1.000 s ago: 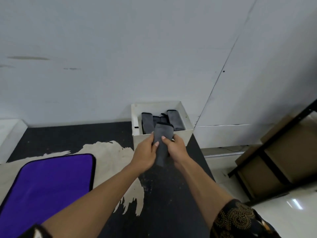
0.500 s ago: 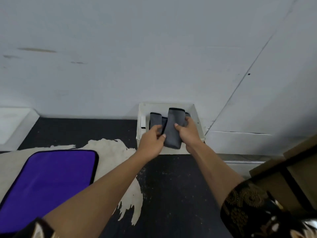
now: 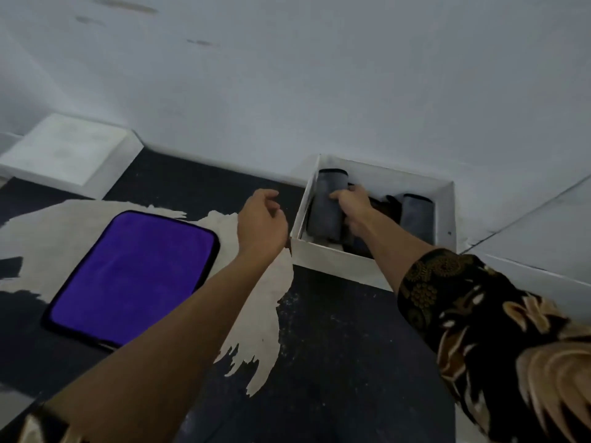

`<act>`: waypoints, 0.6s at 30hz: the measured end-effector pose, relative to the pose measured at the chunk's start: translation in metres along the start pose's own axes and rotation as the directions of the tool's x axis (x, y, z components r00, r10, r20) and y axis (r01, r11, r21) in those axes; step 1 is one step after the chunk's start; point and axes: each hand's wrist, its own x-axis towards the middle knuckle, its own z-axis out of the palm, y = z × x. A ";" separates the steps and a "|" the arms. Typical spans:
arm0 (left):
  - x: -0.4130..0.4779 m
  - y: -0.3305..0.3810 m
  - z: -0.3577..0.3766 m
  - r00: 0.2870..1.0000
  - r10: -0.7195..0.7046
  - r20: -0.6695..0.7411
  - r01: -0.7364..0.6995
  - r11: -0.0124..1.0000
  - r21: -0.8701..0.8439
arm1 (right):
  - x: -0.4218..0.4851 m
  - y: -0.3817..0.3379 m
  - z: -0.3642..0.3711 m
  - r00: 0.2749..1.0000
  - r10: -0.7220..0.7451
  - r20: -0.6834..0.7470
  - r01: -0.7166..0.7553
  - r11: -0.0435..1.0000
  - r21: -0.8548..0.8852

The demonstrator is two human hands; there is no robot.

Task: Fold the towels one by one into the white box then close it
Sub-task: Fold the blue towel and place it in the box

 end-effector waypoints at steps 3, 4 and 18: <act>-0.001 -0.014 0.000 0.999 -0.036 -0.010 0.036 0.999 0.006 | 0.012 0.003 0.005 0.995 -0.092 -0.027 0.076 0.931 -0.357; -0.001 -0.019 0.001 0.999 -0.043 -0.009 0.043 0.999 0.017 | 0.013 0.003 0.005 0.986 -0.160 -0.039 0.115 0.837 -0.535; 0.006 -0.025 0.006 0.999 -0.017 0.043 0.012 0.992 0.123 | 0.016 0.015 0.008 0.870 -0.474 -0.136 0.214 0.611 -0.762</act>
